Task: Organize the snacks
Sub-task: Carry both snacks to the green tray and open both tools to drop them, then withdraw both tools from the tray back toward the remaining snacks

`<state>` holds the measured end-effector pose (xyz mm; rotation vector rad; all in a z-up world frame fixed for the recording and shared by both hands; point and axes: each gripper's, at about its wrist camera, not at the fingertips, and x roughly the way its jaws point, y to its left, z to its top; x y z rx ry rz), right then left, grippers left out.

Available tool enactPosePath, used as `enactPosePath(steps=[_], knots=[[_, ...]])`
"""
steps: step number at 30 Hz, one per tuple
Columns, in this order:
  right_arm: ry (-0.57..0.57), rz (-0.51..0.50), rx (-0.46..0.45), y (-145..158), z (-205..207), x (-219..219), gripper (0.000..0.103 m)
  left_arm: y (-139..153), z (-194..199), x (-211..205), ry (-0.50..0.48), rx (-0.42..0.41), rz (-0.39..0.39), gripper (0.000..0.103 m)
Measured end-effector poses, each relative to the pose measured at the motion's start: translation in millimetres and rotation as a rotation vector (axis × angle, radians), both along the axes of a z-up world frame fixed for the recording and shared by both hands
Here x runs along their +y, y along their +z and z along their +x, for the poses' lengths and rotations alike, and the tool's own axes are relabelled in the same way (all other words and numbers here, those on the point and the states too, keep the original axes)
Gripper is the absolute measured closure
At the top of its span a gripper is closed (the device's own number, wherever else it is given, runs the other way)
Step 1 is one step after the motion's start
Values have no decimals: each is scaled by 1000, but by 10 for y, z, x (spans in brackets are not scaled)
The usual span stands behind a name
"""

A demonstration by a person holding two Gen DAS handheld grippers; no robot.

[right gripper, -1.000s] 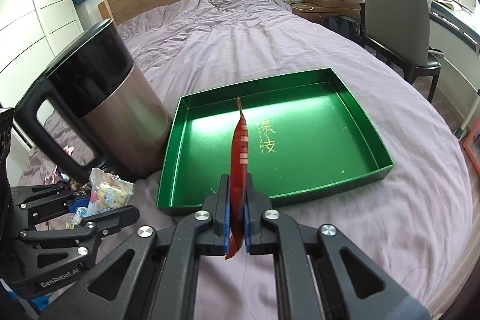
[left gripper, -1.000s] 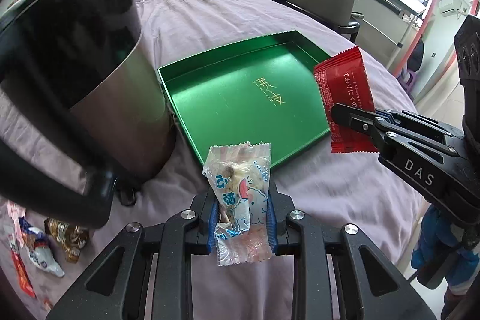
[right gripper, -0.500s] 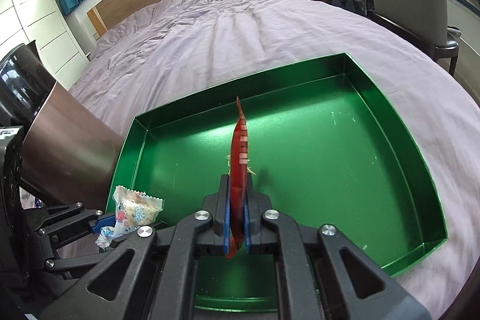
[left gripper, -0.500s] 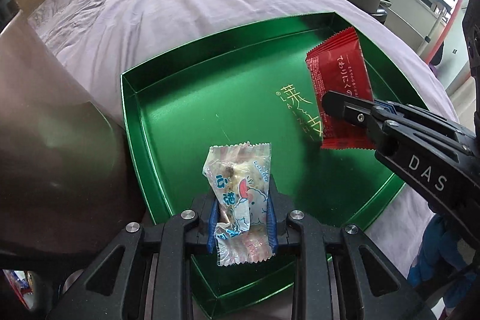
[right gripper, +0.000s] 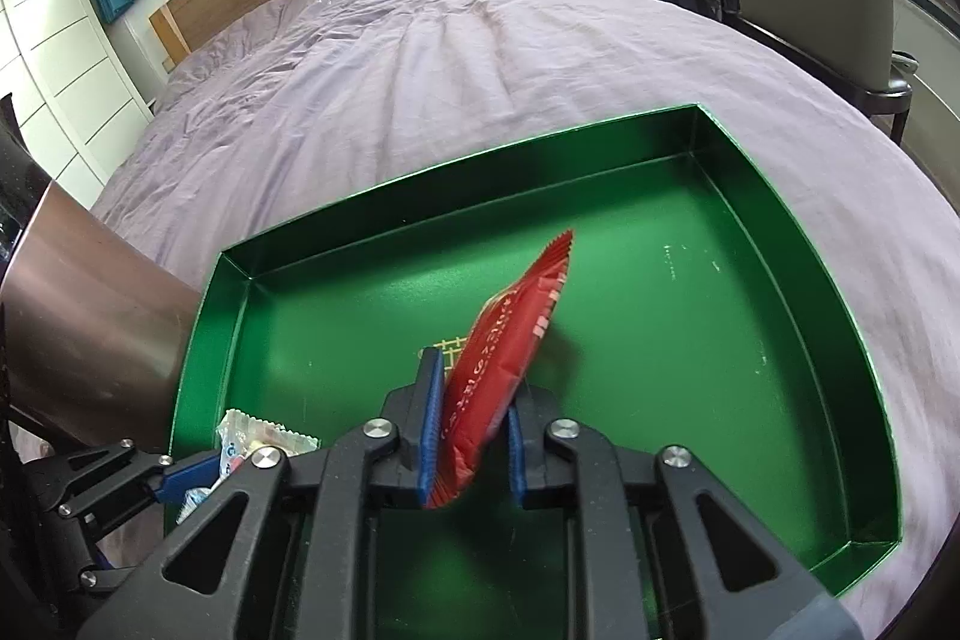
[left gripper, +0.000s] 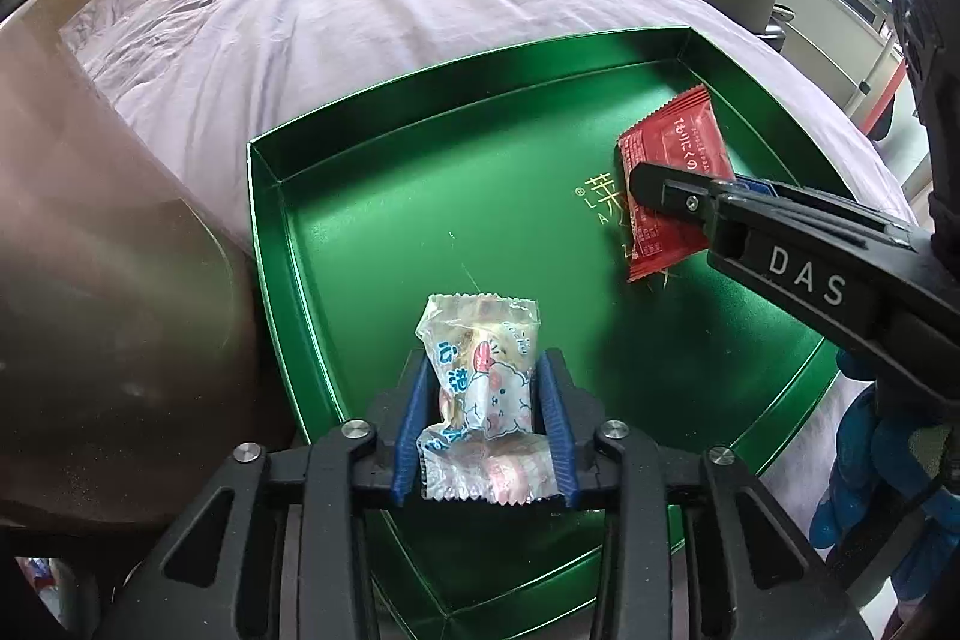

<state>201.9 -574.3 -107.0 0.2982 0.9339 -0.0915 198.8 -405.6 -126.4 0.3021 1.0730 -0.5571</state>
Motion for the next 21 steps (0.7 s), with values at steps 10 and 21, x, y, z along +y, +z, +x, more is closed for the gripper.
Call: enactPosePath(steps=[10, 21], knots=[[-29, -82, 9, 95, -157, -4, 0, 178, -98, 29, -20, -54, -20, 56], [-62, -151, -25, 540, -577, 100, 0, 539, -445, 270, -52, -95, -73, 52]])
